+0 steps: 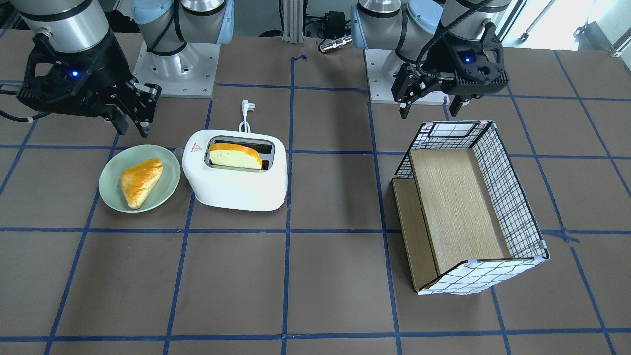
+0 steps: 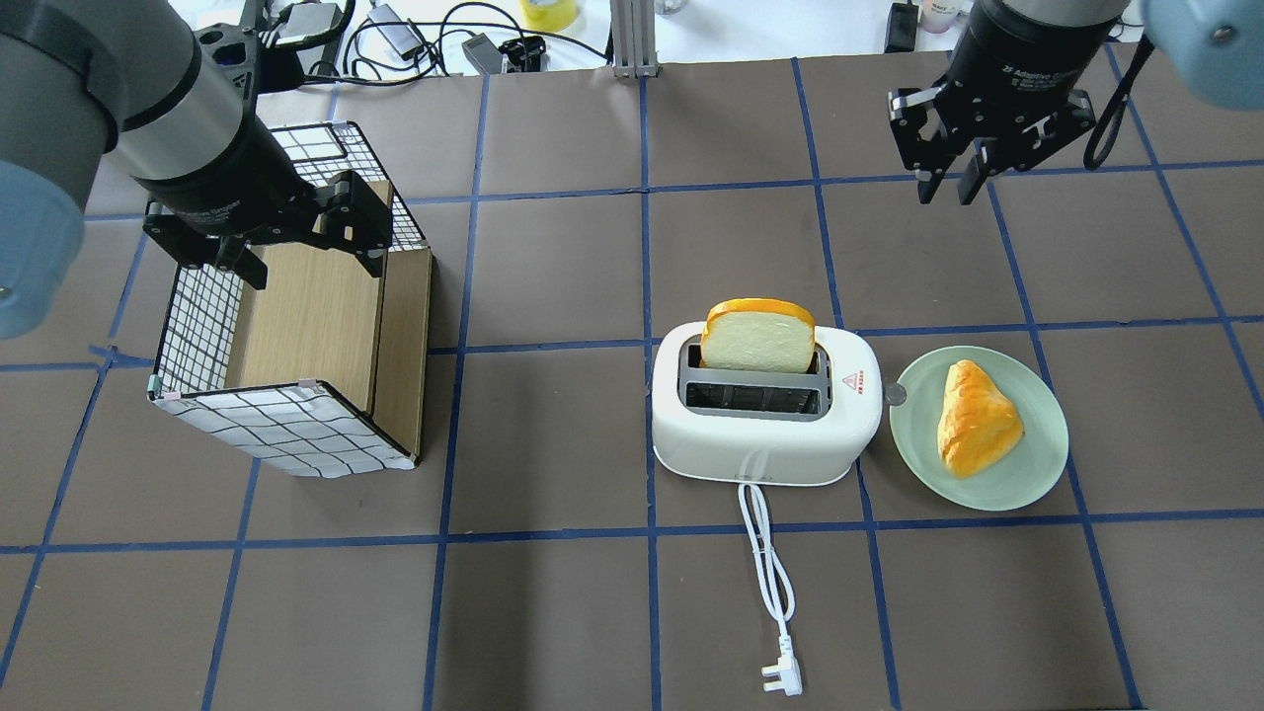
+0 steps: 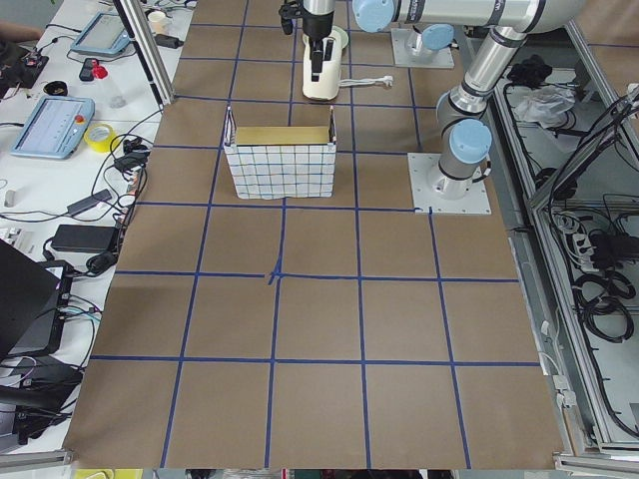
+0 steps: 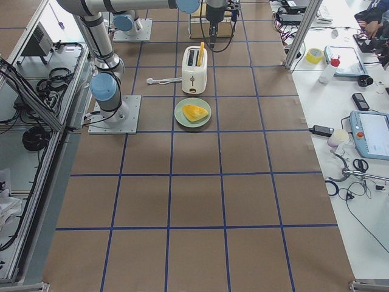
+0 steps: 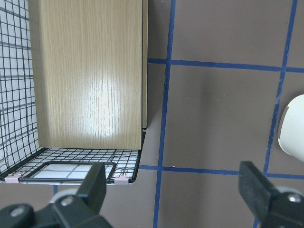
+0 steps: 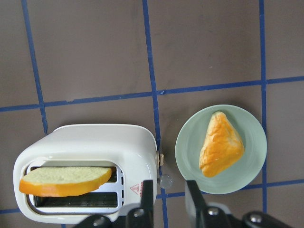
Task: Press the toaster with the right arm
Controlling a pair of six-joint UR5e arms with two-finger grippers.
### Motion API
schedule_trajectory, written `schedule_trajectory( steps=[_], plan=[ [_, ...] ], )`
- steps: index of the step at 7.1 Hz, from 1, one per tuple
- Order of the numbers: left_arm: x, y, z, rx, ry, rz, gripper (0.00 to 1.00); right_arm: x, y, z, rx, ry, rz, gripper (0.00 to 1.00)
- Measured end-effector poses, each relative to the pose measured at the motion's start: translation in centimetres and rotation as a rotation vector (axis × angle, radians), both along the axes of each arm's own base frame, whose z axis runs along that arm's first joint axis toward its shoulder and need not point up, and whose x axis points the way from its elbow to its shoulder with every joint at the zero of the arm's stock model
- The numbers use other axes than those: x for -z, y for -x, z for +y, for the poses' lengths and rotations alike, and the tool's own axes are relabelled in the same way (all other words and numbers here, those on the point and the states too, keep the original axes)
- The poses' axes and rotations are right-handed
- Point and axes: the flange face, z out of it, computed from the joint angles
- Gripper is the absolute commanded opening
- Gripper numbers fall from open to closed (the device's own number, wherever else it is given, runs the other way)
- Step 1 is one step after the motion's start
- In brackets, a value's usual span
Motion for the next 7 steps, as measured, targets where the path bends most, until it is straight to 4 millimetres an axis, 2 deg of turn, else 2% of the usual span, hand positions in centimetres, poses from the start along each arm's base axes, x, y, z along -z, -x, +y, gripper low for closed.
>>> schedule_trajectory(
  steps=[3, 7],
  plan=[
    [0.00, 0.00, 0.00, 0.000, 0.000, 0.000, 1.00, -0.68, -0.06, -1.17, -0.007, 0.099, -0.003, 1.00],
    [0.00, 0.00, 0.00, 0.000, 0.000, 0.000, 1.00, -0.43, -0.12, -1.21, -0.007, 0.102, -0.006, 1.00]
  ],
)
